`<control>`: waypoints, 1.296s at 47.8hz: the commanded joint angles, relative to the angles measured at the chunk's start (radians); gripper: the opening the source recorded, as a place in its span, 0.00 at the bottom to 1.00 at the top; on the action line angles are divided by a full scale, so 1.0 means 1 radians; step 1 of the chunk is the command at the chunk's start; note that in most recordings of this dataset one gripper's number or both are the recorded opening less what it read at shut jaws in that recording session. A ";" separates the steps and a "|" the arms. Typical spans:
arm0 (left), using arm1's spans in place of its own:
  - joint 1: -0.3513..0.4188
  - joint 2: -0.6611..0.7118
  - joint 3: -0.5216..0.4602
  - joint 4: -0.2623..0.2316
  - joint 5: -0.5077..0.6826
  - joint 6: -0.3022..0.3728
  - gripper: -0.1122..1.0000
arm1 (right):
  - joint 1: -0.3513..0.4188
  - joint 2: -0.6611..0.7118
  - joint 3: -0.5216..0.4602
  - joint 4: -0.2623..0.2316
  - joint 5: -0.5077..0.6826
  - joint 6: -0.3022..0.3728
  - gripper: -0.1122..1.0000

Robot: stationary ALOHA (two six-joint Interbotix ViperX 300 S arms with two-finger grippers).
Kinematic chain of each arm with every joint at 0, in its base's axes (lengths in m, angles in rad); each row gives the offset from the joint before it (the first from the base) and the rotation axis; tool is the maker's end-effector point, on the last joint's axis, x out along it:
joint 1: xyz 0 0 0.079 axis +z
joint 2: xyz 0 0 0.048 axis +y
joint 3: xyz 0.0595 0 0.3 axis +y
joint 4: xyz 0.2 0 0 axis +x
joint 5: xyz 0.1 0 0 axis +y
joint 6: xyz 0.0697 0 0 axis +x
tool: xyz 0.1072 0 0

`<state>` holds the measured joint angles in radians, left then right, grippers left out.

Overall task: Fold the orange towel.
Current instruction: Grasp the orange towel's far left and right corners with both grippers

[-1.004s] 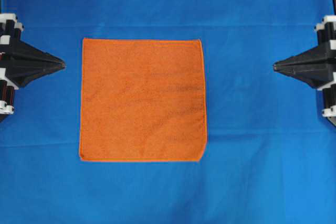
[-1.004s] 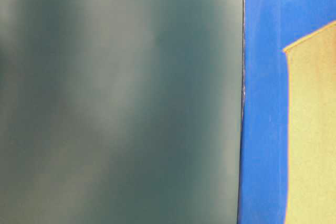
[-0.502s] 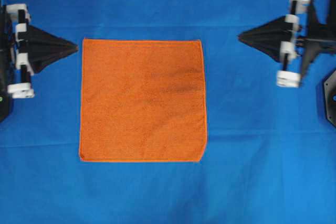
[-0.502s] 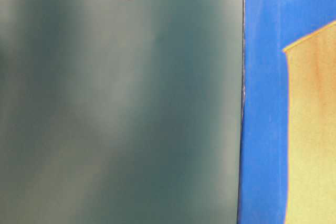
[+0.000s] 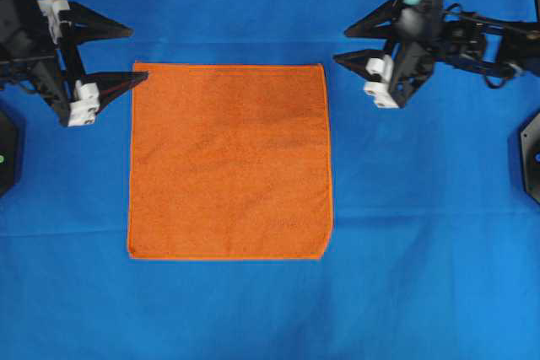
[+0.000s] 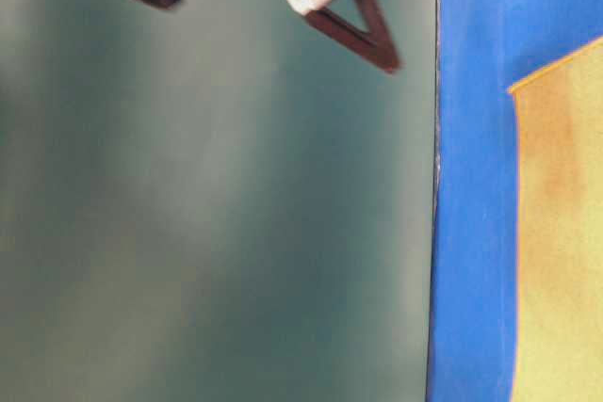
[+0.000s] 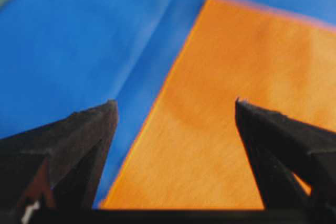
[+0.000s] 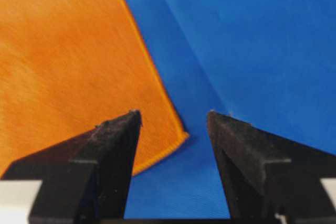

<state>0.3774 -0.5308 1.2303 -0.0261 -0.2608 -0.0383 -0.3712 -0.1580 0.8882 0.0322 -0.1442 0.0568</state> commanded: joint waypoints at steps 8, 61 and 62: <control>0.044 0.218 0.006 -0.002 -0.146 -0.003 0.87 | -0.012 0.160 -0.087 -0.002 -0.025 -0.003 0.62; 0.051 0.520 -0.083 -0.002 -0.155 0.021 0.10 | -0.020 0.327 -0.123 0.000 -0.061 0.002 0.11; 0.051 0.517 -0.084 0.000 -0.149 0.021 0.10 | -0.020 0.324 -0.123 0.002 -0.060 0.002 0.11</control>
<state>0.4341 0.0046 1.1597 -0.0276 -0.4188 -0.0184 -0.3912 0.1902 0.7716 0.0307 -0.2010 0.0568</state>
